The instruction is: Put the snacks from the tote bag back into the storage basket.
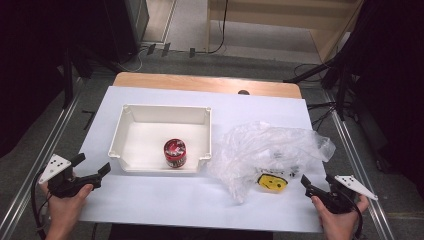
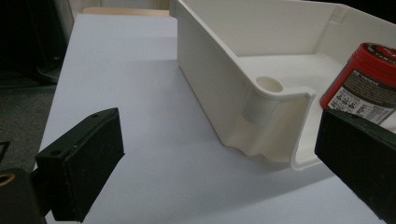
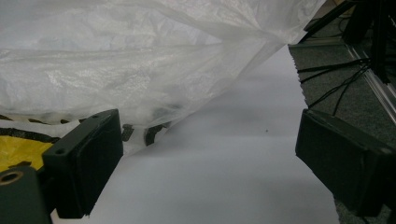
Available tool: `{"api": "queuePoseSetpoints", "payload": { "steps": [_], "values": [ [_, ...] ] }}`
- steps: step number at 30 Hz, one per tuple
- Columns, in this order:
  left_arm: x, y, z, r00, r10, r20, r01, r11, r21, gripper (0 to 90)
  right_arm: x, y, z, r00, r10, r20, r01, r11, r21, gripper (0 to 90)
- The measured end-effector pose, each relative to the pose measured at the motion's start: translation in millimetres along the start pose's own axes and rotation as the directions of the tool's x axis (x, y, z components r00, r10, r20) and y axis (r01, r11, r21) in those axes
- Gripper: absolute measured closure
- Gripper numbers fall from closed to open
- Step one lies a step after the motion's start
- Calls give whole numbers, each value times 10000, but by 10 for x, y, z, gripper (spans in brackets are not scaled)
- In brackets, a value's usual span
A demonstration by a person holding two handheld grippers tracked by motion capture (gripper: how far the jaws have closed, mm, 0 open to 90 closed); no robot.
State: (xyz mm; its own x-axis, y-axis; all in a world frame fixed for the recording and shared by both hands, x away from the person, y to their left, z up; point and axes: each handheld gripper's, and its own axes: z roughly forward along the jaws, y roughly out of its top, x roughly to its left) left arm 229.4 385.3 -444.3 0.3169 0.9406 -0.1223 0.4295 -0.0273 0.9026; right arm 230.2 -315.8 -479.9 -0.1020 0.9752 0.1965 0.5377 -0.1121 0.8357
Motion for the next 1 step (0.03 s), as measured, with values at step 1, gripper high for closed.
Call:
{"api": "queuePoseSetpoints", "payload": {
  "steps": [1],
  "values": [
    [7,-11,1,10000,-11,-10,11,10000,54,19,6,11,-9,10000,-39,42,39,10000,-83,80]
  ]
}}
